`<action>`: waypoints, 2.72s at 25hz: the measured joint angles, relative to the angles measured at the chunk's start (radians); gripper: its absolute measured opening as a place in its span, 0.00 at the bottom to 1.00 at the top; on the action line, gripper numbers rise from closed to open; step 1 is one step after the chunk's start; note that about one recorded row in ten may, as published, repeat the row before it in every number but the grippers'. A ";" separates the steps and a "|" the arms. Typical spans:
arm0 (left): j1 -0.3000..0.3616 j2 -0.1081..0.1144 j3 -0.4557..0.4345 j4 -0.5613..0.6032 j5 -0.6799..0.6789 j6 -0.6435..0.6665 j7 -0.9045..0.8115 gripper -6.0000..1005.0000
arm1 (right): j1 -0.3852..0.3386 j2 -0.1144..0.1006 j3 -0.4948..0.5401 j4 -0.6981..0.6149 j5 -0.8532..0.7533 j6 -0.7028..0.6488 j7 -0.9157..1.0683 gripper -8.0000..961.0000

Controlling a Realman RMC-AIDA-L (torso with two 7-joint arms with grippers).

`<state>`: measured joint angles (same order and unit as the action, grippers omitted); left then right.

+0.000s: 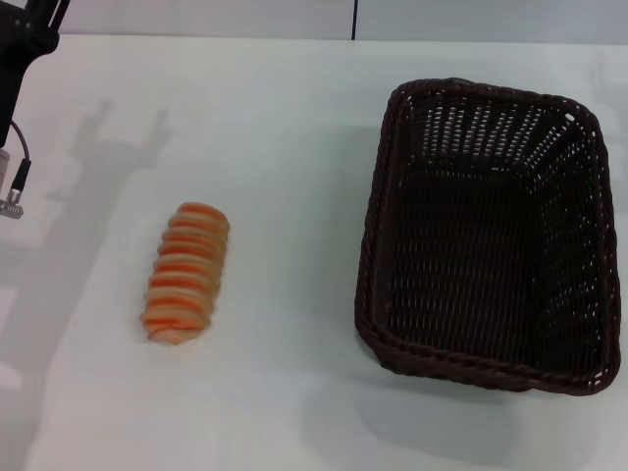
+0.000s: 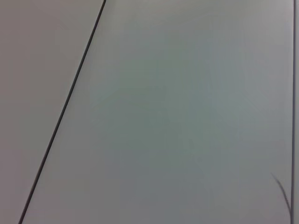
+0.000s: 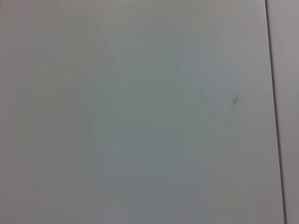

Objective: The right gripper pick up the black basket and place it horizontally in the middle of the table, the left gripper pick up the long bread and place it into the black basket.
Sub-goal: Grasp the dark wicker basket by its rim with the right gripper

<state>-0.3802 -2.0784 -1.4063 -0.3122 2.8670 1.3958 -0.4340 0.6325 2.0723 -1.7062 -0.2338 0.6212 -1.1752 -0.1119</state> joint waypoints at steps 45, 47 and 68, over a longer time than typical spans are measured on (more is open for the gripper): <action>-0.004 0.009 -0.001 -0.038 0.000 -0.125 -0.088 0.83 | -0.323 0.005 0.099 -0.734 0.005 0.578 -0.151 0.65; -0.004 0.009 0.000 -0.038 0.003 -0.131 -0.088 0.83 | -0.365 0.005 0.106 -0.826 0.005 0.665 -0.184 0.65; -0.023 0.011 0.011 -0.034 0.009 -0.147 -0.091 0.83 | -0.441 0.004 0.462 -1.477 -0.014 1.973 -0.182 0.65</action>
<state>-0.4031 -2.0677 -1.3955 -0.3459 2.8759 1.2484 -0.5246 0.1914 2.0761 -1.2440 -1.7110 0.6072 0.7975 -0.2938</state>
